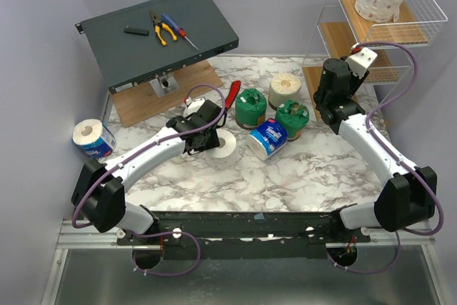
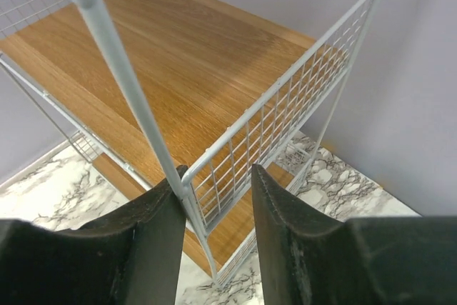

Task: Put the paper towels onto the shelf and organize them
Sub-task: Move the shelf to the center of the board.

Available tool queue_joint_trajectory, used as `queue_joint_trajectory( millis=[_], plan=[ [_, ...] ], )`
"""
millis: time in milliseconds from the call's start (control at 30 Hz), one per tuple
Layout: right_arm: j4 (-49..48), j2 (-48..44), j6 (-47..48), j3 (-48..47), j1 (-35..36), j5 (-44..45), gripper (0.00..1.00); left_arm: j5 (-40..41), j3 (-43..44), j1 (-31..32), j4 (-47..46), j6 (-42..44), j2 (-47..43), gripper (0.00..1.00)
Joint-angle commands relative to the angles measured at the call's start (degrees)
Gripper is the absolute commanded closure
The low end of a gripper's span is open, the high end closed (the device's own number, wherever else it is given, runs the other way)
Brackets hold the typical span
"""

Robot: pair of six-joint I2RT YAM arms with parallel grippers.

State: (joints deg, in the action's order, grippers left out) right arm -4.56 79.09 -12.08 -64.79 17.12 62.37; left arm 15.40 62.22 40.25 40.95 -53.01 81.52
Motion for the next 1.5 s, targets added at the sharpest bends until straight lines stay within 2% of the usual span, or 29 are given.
queue_joint_trajectory(
  millis=[0, 267, 400, 467, 700, 1033, 1467],
  plan=[
    [2.10, 0.41, -1.60, -2.17, -0.16, 0.34, 0.60, -2.91, -1.47, 0.31, 0.54, 0.44, -1.13, 0.63],
    [6.90, 0.10, -2.60, -3.24, -0.16, -0.71, 0.73, -3.45, -1.51, 0.34, 0.14, 0.54, -1.00, 0.63],
    [7.61, 0.02, -2.56, -3.14, -0.14, -0.79, 0.87, -3.53, -1.50, 0.33, 0.10, 0.62, -1.05, 0.63],
    [8.26, 0.10, -2.84, -3.31, -0.17, -0.97, 0.99, -3.59, -1.53, 0.36, 0.01, 0.61, -1.09, 0.63],
    [13.32, -0.43, -5.58, -4.35, -0.16, -2.76, 0.99, -4.13, -1.60, 0.33, -0.10, 0.76, -1.14, 0.63],
    [22.75, -6.63, -9.02, -4.63, 0.40, -7.25, 0.99, -4.43, -0.94, 0.36, -0.08, 0.63, -0.94, 0.63],
    [35.73, -11.33, -12.26, -7.75, 1.42, -18.91, 0.99, -4.41, -0.94, 0.46, 0.03, 0.01, -1.27, 0.63]
  ],
)
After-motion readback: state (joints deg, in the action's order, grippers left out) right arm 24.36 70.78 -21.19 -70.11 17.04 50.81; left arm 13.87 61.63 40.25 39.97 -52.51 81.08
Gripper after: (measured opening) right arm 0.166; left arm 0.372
